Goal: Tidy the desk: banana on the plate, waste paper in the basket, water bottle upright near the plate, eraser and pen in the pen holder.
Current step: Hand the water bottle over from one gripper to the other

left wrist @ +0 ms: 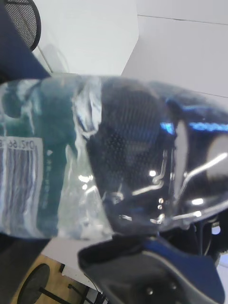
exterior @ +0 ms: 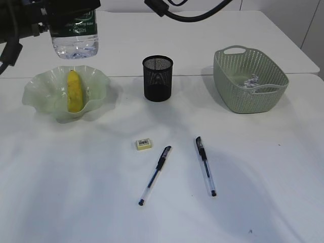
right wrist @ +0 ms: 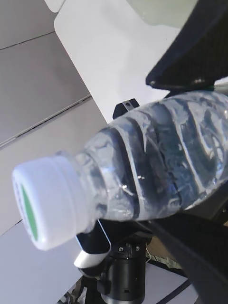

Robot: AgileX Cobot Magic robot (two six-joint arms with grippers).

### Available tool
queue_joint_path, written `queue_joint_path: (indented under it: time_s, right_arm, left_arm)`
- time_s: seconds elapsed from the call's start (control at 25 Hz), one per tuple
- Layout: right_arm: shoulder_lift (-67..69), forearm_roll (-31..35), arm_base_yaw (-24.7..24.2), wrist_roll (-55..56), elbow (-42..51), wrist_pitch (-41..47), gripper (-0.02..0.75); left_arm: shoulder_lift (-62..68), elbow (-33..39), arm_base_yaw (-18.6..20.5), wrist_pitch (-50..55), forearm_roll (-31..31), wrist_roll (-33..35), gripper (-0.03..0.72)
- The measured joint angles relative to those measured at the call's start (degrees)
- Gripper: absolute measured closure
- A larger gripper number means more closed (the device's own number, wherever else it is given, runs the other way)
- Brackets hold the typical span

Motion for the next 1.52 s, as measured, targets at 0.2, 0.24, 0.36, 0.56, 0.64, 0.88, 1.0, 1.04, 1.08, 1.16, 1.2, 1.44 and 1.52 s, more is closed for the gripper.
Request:
queue_joint_path:
  time_s: [0.2, 0.24, 0.36, 0.56, 0.64, 0.88, 1.0, 1.04, 1.08, 1.16, 1.2, 1.44, 1.52]
  right_arm:
    - [0.0, -0.1, 0.0, 0.4, 0.0, -0.1, 0.146]
    - [0.0, -0.1, 0.0, 0.4, 0.0, -0.1, 0.146]
    - [0.0, -0.2, 0.0, 0.6, 0.0, -0.1, 0.146]
    - [-0.1, -1.6, 0.0, 2.0, 0.0, -0.3, 0.146]
    - [-0.2, -1.9, 0.0, 2.6, 0.0, -0.5, 0.146]
    - [-0.2, -2.0, 0.0, 3.0, -0.1, -1.2, 0.146]
    - [-0.2, -2.2, 0.0, 3.1, -0.1, -1.5, 0.146]
    - [-0.2, -2.5, 0.0, 3.3, -0.1, -1.5, 0.146]
    - [-0.2, -2.6, 0.0, 3.3, -0.1, -1.5, 0.146]
    - [-0.2, -2.9, 0.0, 3.4, 0.0, -1.5, 0.146]
    - [-0.2, -2.9, 0.0, 3.4, 0.0, -1.5, 0.146]
    - [-0.2, -3.1, 0.0, 3.5, 0.0, -1.4, 0.146]
    - [-0.2, -3.2, 0.0, 3.6, 0.0, -1.5, 0.146]
  left_arm:
    - [0.0, 0.0, 0.0, 0.0, 0.0, 0.0, 0.307]
    - [0.0, 0.0, 0.0, 0.0, 0.0, 0.0, 0.307]
    - [0.0, 0.0, 0.0, 0.0, 0.0, 0.0, 0.307]
    - [0.0, 0.0, 0.0, 0.4, 0.0, -0.1, 0.307]
    - [0.0, 0.0, 0.0, 0.6, -0.3, -0.1, 0.307]
    - [0.0, 0.0, -0.1, 2.0, -1.6, -0.1, 0.307]
    - [0.0, 0.0, -0.1, 2.4, -2.3, -0.1, 0.307]
    - [0.0, 0.0, -0.1, 2.4, -2.7, -0.1, 0.307]
    - [0.0, 0.0, -0.1, 2.4, -3.1, -0.1, 0.307]
    - [0.0, 0.0, -0.1, 2.7, -3.9, -0.1, 0.307]
    - [0.0, 0.0, -0.1, 2.7, -4.0, -0.1, 0.307]
    - [0.0, 0.0, -0.1, 3.2, -4.1, -0.1, 0.307]
    - [0.0, 0.0, -0.1, 3.7, -4.1, -0.1, 0.307]
